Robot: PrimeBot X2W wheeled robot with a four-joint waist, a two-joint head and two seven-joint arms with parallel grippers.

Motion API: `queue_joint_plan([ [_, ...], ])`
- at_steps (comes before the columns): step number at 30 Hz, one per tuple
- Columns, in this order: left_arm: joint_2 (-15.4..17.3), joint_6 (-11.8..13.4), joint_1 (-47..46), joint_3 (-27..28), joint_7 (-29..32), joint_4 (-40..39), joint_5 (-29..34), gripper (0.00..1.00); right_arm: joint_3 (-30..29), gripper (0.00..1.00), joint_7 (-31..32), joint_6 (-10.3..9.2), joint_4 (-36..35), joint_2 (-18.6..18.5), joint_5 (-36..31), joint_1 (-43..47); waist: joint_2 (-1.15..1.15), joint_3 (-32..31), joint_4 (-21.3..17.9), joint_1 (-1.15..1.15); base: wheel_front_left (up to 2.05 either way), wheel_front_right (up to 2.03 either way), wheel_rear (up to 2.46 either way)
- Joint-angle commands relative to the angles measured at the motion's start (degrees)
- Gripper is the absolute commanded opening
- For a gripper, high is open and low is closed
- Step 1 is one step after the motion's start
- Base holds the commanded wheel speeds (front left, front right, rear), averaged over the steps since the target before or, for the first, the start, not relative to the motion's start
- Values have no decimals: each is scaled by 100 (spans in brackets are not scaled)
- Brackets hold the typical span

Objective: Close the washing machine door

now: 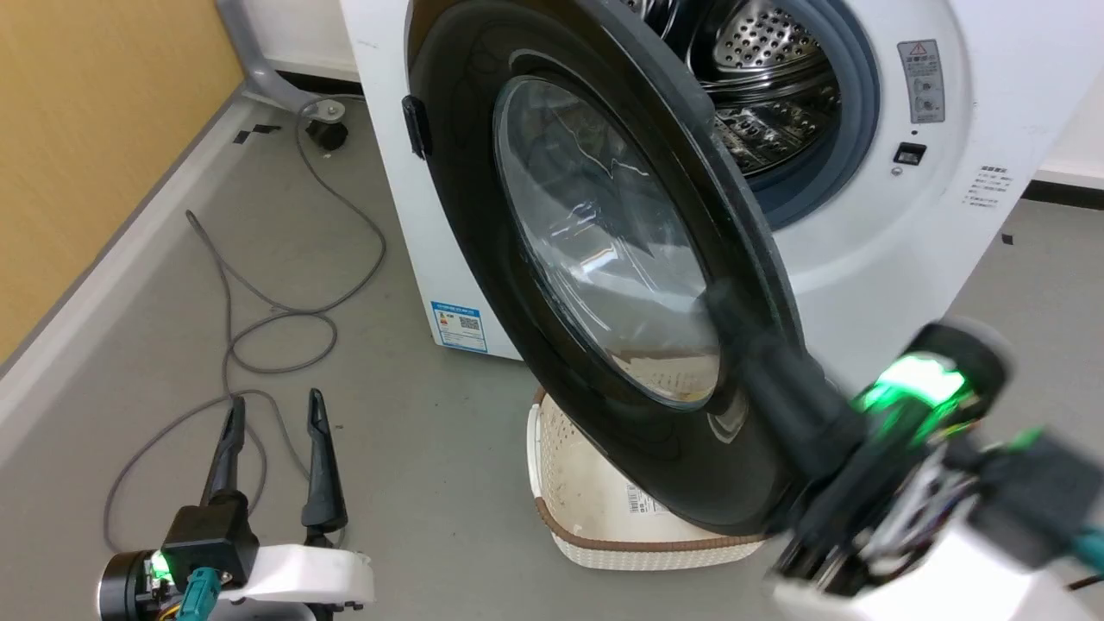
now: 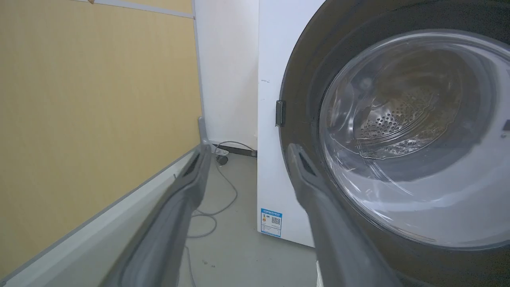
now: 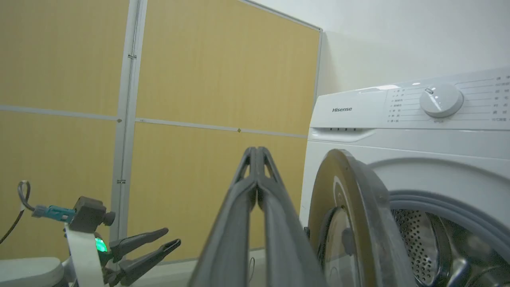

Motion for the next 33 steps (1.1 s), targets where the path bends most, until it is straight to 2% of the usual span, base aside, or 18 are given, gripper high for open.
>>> queue_joint_plan([
  [1, -49, -66, 86, 43, -26, 19, 64, 100, 216, 0, -24, 5, 123, -146, 16, -20, 0, -5, -22, -1, 0, 0, 0],
  [8, -235, -252, 85, 234, -26, 45, 227, 100, 1352, 0, -24, 5, 1083, -701, 160, 54, 0, 12, -122, -1, 0, 0, 0],
  [16, -347, -377, 54, 352, -26, 38, 360, 100, 1772, 0, -24, 5, 1917, -852, 348, 50, 0, 114, -200, -1, 0, 0, 0],
  [23, -418, -446, -8, 392, -26, 32, 450, 100, 1430, 0, -24, 5, 2672, -856, 382, -20, 0, 244, -237, -1, 0, 0, 0],
  [33, -469, -478, -173, 326, -26, -41, 542, 100, 40, 0, -24, 5, 3179, -707, 151, -171, 0, 552, -255, -1, 0, 0, 0],
])
